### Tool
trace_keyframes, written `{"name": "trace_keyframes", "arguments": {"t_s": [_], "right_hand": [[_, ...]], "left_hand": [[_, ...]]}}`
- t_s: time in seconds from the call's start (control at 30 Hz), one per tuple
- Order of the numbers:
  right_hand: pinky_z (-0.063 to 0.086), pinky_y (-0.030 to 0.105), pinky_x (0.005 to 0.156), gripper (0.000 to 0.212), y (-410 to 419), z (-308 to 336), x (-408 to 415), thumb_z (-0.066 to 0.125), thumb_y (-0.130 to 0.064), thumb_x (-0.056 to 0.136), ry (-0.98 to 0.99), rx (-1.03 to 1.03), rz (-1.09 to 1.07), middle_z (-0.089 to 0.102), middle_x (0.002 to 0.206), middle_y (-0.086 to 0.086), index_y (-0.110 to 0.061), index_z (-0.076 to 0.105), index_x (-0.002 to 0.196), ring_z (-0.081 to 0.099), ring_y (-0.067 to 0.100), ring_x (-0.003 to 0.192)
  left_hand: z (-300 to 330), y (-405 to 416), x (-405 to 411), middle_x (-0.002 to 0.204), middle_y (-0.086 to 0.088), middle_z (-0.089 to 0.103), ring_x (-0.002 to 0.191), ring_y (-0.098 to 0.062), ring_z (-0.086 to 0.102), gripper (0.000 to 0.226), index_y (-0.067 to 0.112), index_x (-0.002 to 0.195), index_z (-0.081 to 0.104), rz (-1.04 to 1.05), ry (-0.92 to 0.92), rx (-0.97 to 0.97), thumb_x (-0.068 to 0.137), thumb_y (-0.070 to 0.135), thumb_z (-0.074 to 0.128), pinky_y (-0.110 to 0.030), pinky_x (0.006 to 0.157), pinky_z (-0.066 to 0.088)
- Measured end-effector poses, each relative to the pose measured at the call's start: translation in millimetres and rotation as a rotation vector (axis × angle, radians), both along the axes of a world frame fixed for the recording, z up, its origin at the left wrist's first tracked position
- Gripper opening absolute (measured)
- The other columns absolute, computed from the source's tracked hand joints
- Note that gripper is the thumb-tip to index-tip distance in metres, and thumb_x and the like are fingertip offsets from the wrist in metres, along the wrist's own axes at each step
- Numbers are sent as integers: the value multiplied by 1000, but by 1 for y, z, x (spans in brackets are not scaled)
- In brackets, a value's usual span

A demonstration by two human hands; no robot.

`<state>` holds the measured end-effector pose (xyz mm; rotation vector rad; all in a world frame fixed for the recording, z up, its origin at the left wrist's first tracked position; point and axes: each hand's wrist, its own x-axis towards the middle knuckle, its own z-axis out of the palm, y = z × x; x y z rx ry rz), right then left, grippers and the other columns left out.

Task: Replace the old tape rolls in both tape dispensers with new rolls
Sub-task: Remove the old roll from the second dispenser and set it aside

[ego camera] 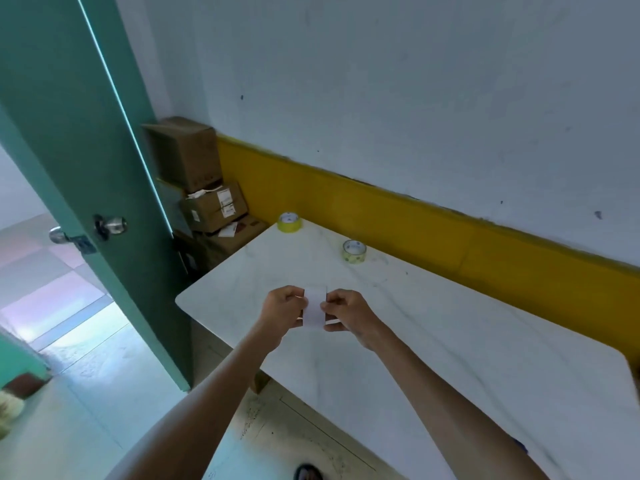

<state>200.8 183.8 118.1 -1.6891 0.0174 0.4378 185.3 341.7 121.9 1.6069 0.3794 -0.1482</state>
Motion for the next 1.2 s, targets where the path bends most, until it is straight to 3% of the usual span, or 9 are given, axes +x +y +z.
{"name": "trace_keyframes", "arguments": {"t_s": [0.33, 0.53, 0.67, 0.8, 0.93, 1.07, 1.2], "right_hand": [[57, 29, 63, 8, 44, -45, 161, 59, -7, 89, 129, 37, -47, 69, 94, 15, -11, 65, 86, 68, 25, 82], [57, 30, 64, 9, 63, -48, 225, 59, -4, 89, 188, 84, -106, 68, 95, 17, -3, 64, 96, 68, 29, 84], [56, 30, 63, 7, 68, -54, 257, 59, -4, 89, 223, 93, -178, 68, 97, 17, -8, 64, 86, 68, 29, 85], [55, 28, 59, 10, 71, -60, 287, 59, -4, 90, 248, 78, -236, 65, 96, 17, -8, 61, 81, 65, 28, 85], [56, 30, 63, 10, 75, -68, 315, 58, -4, 91, 258, 51, -344, 64, 99, 17, -8, 60, 82, 64, 32, 91], [57, 28, 64, 6, 87, -77, 340, 57, -7, 92, 289, -21, -482, 67, 106, 18, -7, 62, 93, 66, 31, 92], [57, 30, 68, 13, 95, -93, 363, 53, -11, 95, 347, -97, -628, 68, 108, 20, -6, 64, 101, 66, 25, 86]], "left_hand": [[-35, 39, 171, 111, -14, 63, 101, -33, 64, 17, 14, 99, 64, -48, 135, 77, 92, 1, 54, -28, 62, 55], [-35, 59, 244, 112, -14, 62, 98, -33, 63, 19, 11, 102, 63, -114, 200, 68, 91, -2, 54, -31, 63, 55], [-47, 63, 286, 118, -20, 64, 98, -35, 65, 24, 5, 108, 65, -160, 229, 67, 88, -3, 55, -31, 62, 57], [-56, 63, 324, 107, -16, 65, 90, -32, 65, 24, 3, 111, 64, -207, 245, 75, 89, -3, 56, -29, 62, 56], [-71, 64, 363, 98, -13, 66, 86, -29, 66, 16, 7, 102, 63, -309, 228, 80, 89, -2, 60, -30, 64, 57], [-93, 70, 407, 105, -16, 71, 98, -33, 68, 21, 7, 104, 69, -437, 140, 226, 83, 7, 68, -47, 85, 60], [-105, 70, 440, 100, -12, 76, 92, -27, 70, 24, 7, 103, 73, -611, -141, 507, 81, 16, 74, -37, 81, 57]]}}
